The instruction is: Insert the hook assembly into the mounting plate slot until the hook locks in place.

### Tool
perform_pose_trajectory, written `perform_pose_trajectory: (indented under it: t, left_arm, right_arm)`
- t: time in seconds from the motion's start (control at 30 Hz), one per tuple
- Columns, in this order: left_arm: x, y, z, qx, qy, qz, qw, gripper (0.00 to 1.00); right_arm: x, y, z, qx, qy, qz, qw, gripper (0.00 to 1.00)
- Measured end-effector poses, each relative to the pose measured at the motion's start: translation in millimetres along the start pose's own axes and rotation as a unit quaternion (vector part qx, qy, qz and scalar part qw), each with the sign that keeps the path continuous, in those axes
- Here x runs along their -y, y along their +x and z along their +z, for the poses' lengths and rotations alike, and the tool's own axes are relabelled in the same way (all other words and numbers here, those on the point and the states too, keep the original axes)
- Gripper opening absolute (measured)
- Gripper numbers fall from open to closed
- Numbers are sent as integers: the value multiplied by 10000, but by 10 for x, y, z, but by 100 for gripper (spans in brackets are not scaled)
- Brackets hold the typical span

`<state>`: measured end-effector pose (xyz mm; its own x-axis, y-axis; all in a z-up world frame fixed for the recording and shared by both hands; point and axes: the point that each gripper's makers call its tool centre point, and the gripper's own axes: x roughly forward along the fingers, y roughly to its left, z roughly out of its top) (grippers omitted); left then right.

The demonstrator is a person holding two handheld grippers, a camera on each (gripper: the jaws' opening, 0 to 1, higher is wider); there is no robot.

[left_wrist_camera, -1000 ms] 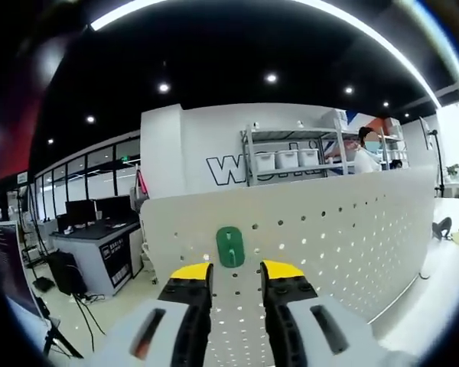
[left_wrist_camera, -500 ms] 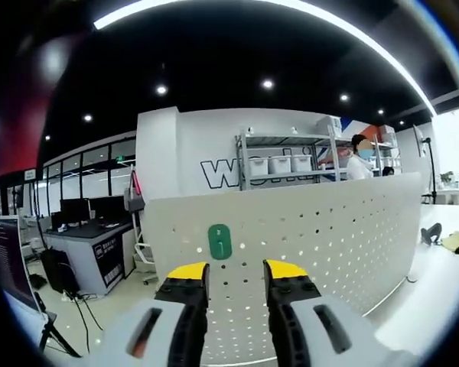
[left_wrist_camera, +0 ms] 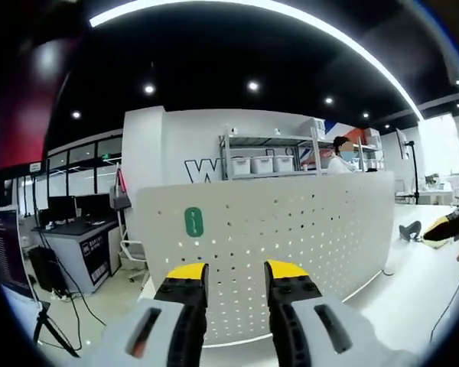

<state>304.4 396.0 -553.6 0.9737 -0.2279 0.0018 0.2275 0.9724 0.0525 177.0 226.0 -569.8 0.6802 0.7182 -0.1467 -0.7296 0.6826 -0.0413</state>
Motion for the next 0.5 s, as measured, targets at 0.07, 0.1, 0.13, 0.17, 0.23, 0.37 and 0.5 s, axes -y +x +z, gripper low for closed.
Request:
perform_pose_trajectory:
  t: [0.07, 0.1, 0.13, 0.17, 0.23, 0.37, 0.5]
  left_arm:
    - [33, -56, -44, -34, -6, -37, 10000, 30]
    - [48, -97, -57, -43, -9, -42, 10000, 30]
    - [59, -126, -72, -50, -12, -51, 10000, 30]
    - [69, -149, -91, -68, -25, -64, 10000, 30]
    - [121, -227, -166, -143, -40, -115, 9998, 30]
    - [215, -358, -302, -281, -33, -217, 9994, 30]
    - [311, -481, -437, -439, -52, -323, 9985, 30]
  right_arm:
    - [-8, -26, 19, 24, -1, -12, 10000, 86]
    - [-10, -42, 33, 42, -7, -23, 10000, 86]
    - [-10, -53, 41, 52, -8, -31, 10000, 86]
    - [-10, -69, 56, 78, -7, -46, 10000, 86]
    - [-12, -91, 71, 101, -3, -64, 9999, 86]
    - [-13, -145, 89, 149, 11, -106, 9998, 86]
    - [-27, -214, 96, 180, 26, -151, 9997, 86]
